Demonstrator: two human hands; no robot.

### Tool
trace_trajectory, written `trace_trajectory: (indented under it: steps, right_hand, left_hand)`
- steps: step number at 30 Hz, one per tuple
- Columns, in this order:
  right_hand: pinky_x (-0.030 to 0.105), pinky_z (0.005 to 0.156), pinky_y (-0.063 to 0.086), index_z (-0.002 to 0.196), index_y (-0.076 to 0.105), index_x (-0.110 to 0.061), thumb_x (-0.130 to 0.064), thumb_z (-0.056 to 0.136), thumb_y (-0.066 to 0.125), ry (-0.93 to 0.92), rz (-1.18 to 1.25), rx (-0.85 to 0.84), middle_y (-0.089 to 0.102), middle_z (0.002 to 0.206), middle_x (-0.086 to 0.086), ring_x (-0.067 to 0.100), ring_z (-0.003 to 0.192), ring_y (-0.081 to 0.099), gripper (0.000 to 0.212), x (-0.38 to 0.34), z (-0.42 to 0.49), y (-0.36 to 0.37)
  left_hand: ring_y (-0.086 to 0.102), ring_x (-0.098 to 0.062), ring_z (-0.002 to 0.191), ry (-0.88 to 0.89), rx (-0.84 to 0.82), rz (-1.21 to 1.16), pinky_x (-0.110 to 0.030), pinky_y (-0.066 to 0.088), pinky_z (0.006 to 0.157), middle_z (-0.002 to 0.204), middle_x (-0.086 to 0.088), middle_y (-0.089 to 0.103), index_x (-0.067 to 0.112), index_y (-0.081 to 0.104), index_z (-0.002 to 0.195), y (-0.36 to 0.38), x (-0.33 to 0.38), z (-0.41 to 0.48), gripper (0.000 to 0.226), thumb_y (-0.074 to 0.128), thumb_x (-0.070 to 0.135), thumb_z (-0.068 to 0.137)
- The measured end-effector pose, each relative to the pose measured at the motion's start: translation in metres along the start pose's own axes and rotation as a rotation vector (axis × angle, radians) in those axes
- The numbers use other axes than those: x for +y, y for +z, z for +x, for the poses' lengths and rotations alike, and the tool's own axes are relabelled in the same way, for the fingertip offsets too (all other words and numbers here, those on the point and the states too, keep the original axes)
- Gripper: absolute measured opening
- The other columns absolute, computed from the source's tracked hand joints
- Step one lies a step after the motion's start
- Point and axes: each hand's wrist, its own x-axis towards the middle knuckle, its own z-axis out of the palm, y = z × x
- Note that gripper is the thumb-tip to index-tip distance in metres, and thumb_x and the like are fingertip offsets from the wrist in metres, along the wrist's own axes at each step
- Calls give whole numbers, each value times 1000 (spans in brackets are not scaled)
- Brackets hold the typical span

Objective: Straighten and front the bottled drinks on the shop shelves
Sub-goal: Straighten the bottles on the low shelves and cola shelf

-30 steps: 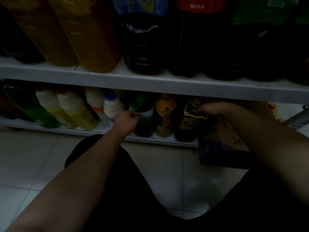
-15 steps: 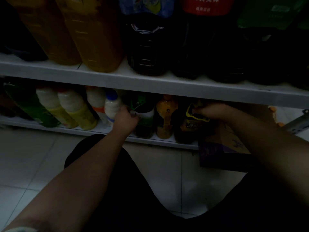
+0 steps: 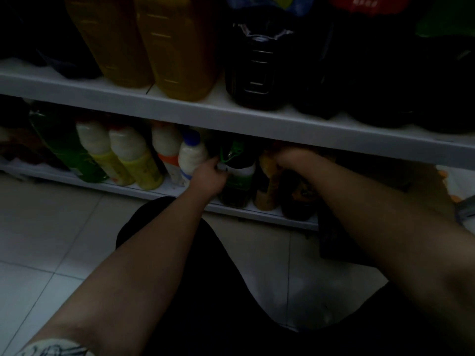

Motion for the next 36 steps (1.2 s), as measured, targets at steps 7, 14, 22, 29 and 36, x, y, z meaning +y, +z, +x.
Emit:
trace_trajectory:
  steps: [7, 14, 22, 29, 36]
  right_hand:
    - [34, 98, 38, 121, 53, -20, -29, 91, 60, -46, 38, -42, 49, 126, 2, 20, 116, 47, 32, 22, -9, -21]
    - [36, 97, 39, 106, 56, -18, -41, 85, 60, -165, -206, 141, 56, 119, 10, 26, 109, 52, 32, 13, -11, -6]
    - [36, 107, 25, 137, 45, -13, -40, 97, 46, -144, -405, 259, 41, 144, 14, 33, 129, 38, 49, 9, -16, 2]
    - [34, 112, 22, 145, 34, -18, -34, 99, 44, -140, -249, 77, 30, 152, 7, 26, 136, 31, 50, 10, -15, -10]
    - [30, 98, 33, 135, 44, -14, -36, 98, 45, -150, -282, 207, 47, 137, 15, 30, 122, 45, 44, 10, -19, 2]
  left_hand:
    - [59, -30, 107, 19, -42, -28, -23, 37, 79, 120, -13, 64, 18, 54, 131, 0, -9, 4, 43, 58, 16, 88]
    - [56, -29, 113, 40, -36, -53, -22, 37, 82, 127, -13, 60, 17, 51, 134, 0, -10, 4, 47, 58, 13, 88]
    - [55, -29, 117, 34, -75, -60, -27, 42, 92, 130, -11, 59, 17, 49, 137, 1, -8, 6, 50, 58, 13, 88]
    - [53, -28, 118, 19, -101, 4, -17, 35, 84, 134, -11, 56, 18, 46, 141, -5, -14, 5, 52, 55, 10, 89]
    - [59, -34, 106, -29, -170, 66, -34, 47, 85, 114, -23, 63, -5, 62, 113, -14, -16, 4, 30, 54, -3, 84]
